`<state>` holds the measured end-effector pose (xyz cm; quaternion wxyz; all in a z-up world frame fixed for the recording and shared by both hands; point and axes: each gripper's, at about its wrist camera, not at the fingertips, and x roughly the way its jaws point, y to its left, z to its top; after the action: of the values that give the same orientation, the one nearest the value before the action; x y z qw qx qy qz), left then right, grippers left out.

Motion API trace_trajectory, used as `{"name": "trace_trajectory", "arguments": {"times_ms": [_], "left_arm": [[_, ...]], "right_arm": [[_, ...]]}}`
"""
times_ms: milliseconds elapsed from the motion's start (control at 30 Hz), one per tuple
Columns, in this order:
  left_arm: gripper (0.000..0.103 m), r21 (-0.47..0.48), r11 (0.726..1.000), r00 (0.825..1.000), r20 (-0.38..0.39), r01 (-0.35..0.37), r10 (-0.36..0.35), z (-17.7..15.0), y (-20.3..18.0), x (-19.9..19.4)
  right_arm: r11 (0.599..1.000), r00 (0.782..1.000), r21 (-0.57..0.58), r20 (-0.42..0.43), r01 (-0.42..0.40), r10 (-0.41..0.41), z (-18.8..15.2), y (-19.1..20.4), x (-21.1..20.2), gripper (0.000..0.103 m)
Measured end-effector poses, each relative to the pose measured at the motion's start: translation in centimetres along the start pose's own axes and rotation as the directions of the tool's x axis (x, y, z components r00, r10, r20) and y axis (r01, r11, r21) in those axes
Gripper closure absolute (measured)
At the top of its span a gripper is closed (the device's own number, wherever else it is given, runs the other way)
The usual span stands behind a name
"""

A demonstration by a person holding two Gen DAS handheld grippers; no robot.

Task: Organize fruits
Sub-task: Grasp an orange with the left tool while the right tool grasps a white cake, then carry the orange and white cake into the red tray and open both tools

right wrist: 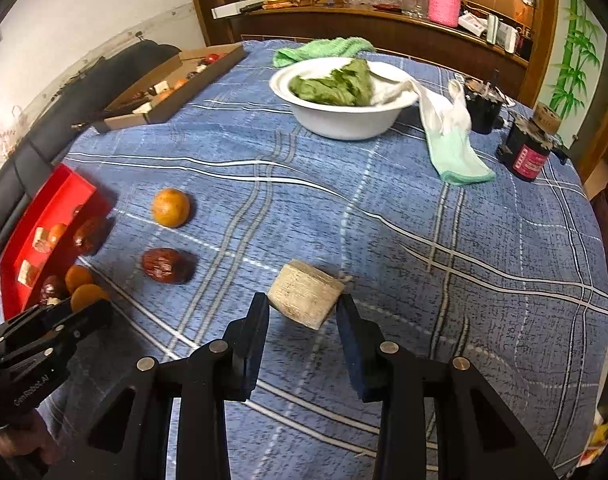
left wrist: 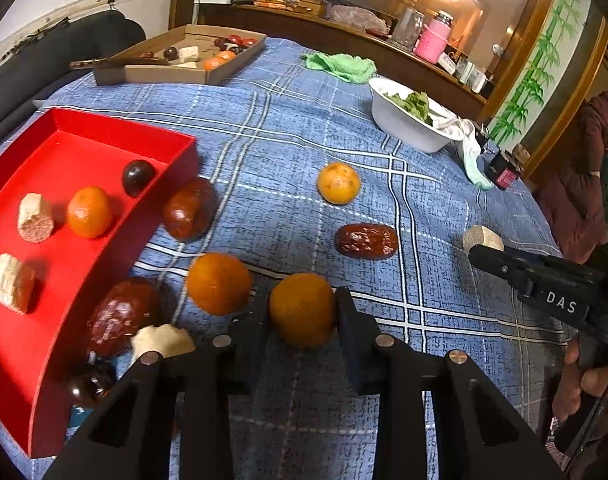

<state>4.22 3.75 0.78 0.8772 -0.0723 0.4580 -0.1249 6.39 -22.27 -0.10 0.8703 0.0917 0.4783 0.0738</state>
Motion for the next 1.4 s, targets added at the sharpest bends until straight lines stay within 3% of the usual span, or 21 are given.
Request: {"name": "trace_trajectory", "arguments": {"times_ms": [433,600,933,1133,1400], "left_arm": [[0.073,-0.023,0.999,0.998,0.043,-0.038,0.039,1.0,1.9,-3.1],[0.072,-0.041,0.997,0.995,0.063,-0.073,0.076,1.3,3.6,-4.6],[0.072,-0.169,0.974,0.983,0.072,-0.153,0.167,0.4,9.9,-6.9],[0.072,-0.213,0.958,0.977,0.052,-0.191,0.207,-0.7,12.6,-7.2],[0.072,-0.228,0.948,0.971,0.036,-0.221,0.235,-1.7,14.6,-6.9]], "right_arm": [[0.995,0.996,-0.049,0.026,-0.084,0.085,0.9,4.2,-1.8,0.065],[0.984,0.987,-0.080,0.017,-0.159,0.161,1.6,6.8,-2.0,0.065],[0.925,0.946,-0.200,-0.042,-0.323,0.321,3.5,15.7,-1.6,0.065],[0.882,0.903,-0.197,-0.145,-0.428,0.405,4.6,21.0,0.8,0.065],[0.853,0.871,-0.210,-0.238,-0.477,0.429,3.5,25.3,3.6,0.064]]}}
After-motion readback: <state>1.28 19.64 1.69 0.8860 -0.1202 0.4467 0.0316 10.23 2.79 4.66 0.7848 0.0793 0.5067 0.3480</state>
